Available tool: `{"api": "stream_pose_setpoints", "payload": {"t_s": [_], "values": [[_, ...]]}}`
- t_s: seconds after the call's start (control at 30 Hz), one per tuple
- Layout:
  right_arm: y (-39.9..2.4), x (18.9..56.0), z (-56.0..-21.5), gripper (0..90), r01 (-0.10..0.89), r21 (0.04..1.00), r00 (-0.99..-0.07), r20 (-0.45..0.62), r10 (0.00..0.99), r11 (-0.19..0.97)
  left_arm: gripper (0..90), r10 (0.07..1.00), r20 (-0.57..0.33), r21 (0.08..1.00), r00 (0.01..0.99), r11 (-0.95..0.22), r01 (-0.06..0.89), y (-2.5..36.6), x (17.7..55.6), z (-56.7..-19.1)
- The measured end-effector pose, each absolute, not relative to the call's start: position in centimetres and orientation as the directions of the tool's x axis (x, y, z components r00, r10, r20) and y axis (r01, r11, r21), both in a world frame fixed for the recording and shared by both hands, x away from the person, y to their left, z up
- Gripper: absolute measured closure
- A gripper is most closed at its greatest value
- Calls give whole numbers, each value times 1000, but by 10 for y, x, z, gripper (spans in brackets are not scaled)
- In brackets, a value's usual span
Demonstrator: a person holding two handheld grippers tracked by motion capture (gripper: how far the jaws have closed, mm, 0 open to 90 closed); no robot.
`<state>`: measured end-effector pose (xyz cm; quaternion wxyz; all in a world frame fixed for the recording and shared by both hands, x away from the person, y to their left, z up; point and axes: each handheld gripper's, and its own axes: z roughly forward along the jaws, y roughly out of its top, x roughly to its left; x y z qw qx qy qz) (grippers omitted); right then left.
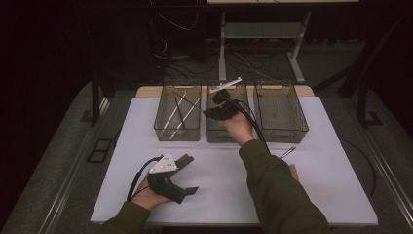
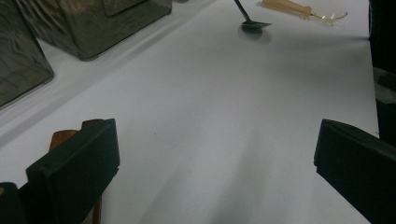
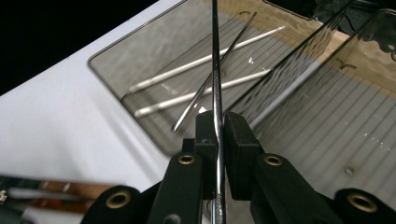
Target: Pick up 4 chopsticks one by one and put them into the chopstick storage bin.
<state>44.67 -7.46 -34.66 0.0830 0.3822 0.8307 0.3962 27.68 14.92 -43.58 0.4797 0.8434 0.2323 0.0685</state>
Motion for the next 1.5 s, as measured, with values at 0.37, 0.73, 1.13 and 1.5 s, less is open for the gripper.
{"api": "stream_pose_setpoints", "payload": {"t_s": [0.37,0.73,1.13,1.5], "values": [[-40,478,-361,848,618,680,-642,147,752,395,0,453,-114,840,884,-431,329,148,277,-436],[-6,492,-370,847,641,660,-617,139,774,392,0,452,-121,846,884,-419,330,147,277,-436],[7,491,-371,675,623,671,-631,126,766,403,0,447,-120,847,886,-420,326,148,277,-436],[-14,476,-352,411,570,712,-695,151,703,411,0,449,-118,847,886,-420,326,148,277,-436]]}}
